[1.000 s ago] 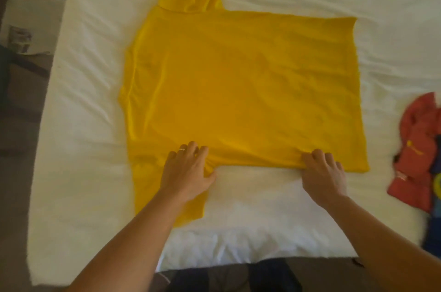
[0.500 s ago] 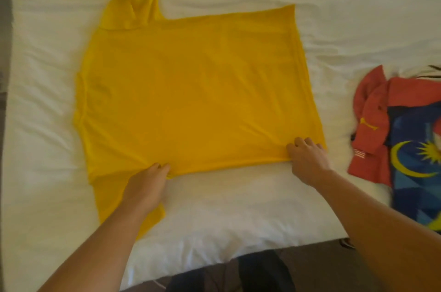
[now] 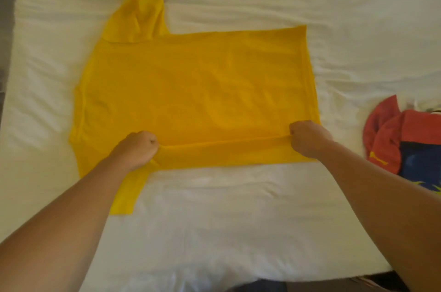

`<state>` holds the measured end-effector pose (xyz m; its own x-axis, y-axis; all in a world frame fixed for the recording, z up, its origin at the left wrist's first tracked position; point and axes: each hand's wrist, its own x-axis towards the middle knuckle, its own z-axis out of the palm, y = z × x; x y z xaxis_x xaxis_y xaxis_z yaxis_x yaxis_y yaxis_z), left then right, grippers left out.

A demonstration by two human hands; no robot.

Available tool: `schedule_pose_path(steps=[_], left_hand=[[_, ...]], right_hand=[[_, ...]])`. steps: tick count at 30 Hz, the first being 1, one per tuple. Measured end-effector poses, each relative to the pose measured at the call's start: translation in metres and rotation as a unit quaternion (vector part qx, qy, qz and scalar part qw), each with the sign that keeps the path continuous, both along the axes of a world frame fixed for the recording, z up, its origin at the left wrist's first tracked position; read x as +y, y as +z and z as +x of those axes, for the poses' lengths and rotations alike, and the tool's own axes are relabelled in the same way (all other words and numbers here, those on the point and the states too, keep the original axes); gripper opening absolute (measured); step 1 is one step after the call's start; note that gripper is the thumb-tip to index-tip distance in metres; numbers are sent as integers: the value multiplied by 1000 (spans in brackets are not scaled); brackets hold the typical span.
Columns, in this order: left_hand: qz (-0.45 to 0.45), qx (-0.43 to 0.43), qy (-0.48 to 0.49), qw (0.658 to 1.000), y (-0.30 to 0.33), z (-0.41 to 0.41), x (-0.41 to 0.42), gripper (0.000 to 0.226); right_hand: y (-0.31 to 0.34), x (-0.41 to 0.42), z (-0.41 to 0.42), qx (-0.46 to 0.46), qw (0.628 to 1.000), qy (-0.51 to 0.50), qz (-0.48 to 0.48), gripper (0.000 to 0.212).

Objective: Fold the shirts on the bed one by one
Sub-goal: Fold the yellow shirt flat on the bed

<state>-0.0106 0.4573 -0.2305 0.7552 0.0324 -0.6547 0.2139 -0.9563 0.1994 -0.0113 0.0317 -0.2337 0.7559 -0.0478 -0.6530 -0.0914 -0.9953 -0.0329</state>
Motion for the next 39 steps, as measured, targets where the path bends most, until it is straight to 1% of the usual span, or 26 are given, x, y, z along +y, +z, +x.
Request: schedule_pose_path(steps=[3, 6, 11, 15, 19, 21, 22, 23, 25, 27, 28, 29, 31, 33, 36, 39], left_hand=[[19, -29, 1, 999, 2, 28, -7, 17], [34, -54, -11, 998, 2, 55, -12, 21], [60, -86, -30, 994, -8, 89, -12, 19], [80, -100, -45, 991, -20, 106, -13, 21], [88, -91, -63, 990, -29, 115, -10, 15], [139, -105, -95, 980, -30, 113, -11, 23], [167, -136, -109, 970, -29, 110, -13, 30], [175, -183, -113, 961, -29, 106, -17, 37], [145, -259, -117, 948, -29, 89, -33, 51], [102, -283, -157, 941, -36, 66, -57, 61], [87, -273, -187, 940, -43, 55, -69, 65], [77, -253, -214, 940, -52, 44, -79, 69], [69, -204, -236, 947, -68, 31, -89, 78], [62, -181, -227, 955, -82, 25, -91, 83], [60, -169, -221, 959, -94, 23, -90, 86], [55, -142, -218, 964, -91, 27, -91, 86]], right_hand=[[-3, -3, 30, -15, 1000, -16, 8, 20], [-6, -7, 55, -33, 999, -13, 8, 18], [-12, -11, 85, -49, 999, -18, -15, 20], [-17, -13, 100, -74, 997, 4, -34, 21], [-24, -15, 107, -87, 994, 37, -63, 22], [-28, -17, 104, -97, 991, 33, -84, 26], [-30, -16, 100, -119, 988, 20, -93, 28], [-32, -13, 95, -152, 984, -5, -94, 31], [-36, 0, 79, -230, 969, -62, -62, 40], [-43, 22, 57, -298, 953, -59, 5, 48], [-48, 34, 46, -311, 949, -40, 32, 48], [-54, 45, 35, -304, 951, -22, 53, 49], [-65, 56, 15, -250, 965, -14, 75, 56], [-77, 44, 1, -219, 974, -26, 53, 63], [-85, 4, -8, -221, 975, -21, 0, 68], [-81, -15, -5, -175, 984, 3, -14, 71]])
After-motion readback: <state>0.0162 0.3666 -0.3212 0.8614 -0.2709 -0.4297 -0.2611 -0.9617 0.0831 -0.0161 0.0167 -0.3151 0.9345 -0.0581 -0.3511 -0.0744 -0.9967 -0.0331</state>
